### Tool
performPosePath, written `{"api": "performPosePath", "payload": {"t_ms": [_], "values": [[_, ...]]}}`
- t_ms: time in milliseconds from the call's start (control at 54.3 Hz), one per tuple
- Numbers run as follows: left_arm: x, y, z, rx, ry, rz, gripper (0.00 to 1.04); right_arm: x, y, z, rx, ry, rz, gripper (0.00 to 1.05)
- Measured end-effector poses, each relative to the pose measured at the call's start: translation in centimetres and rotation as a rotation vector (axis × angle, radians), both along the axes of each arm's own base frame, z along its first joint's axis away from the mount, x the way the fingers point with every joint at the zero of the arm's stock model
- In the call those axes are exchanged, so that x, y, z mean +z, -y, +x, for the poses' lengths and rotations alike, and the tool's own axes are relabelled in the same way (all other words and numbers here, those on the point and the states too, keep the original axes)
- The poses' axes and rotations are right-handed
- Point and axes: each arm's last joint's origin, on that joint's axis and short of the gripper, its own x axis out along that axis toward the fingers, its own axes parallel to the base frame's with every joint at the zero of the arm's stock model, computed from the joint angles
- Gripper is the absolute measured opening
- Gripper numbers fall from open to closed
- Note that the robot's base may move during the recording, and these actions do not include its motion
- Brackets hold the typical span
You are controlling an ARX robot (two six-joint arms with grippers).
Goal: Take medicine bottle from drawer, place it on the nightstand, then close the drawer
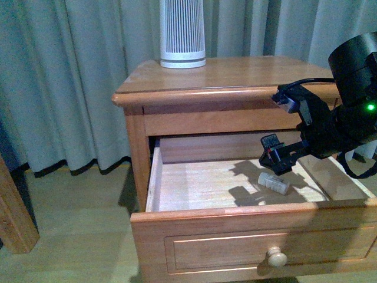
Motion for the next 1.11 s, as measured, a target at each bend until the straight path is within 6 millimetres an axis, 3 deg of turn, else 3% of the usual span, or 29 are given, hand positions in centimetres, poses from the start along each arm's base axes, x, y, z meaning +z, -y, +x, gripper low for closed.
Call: {"api": "performPosePath", "payload": {"t_ms": [332,940,1105], "values": [[0.0,0.0,0.0,0.0,0.0,0.0,0.98,-2.6,0.6,1.9,-0.004,-0.051,-0.015,0.98],[0.0,0.0,0.0,0.0,0.0,0.0,0.98,-5.9,-1.5,2.7,0.035,-0.096,-0.025,0.98],[0.0,0.0,0.0,0.0,0.0,0.0,0.98,-6.1,-1.5,2.9,0.013,-0.094,-0.037,0.74]]}}
